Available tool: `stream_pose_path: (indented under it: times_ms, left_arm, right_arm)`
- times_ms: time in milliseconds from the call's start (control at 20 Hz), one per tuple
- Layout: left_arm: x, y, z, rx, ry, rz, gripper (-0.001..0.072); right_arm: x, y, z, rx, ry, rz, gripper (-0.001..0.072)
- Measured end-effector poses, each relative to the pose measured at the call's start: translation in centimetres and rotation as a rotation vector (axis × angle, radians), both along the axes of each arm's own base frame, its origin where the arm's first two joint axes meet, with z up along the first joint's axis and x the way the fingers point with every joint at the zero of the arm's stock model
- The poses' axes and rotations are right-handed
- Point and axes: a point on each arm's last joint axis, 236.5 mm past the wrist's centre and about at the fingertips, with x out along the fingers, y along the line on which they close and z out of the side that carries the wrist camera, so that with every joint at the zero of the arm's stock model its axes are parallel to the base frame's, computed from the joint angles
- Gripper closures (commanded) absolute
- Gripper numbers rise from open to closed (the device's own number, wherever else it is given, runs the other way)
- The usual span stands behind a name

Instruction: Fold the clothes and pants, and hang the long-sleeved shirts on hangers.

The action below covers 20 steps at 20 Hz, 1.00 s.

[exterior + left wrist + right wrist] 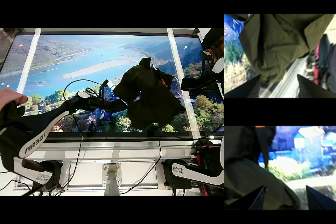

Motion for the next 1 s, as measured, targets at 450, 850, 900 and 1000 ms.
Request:
stream_pose_path:
  times_ms: [450, 850, 900, 1000]
  left_arm:
    - [-0.9, -1.5, -3.8, 0.071, 0.111, 0.060, 0.0253]
    - [1.1, -1.3, -4.7, 0.141, 0.070, 0.129, 0.0449]
    - [1.1, -1.4, -4.7, 0.142, 0.068, 0.129, 0.0448]
    - [1.0, -1.6, -4.9, 0.146, 0.070, 0.124, 0.0402]
  right_arm:
    - [1.3, 1.3, 0.4, 0.058, -0.056, -0.003, 0.0141]
    - [1.9, 2.3, 0.6, 0.104, -0.085, -0.003, 0.0141]
    - [1.9, 2.3, 0.6, 0.105, -0.086, -0.003, 0.0141]
    - [2.0, 2.4, 0.6, 0.109, -0.088, -0.003, 0.0141]
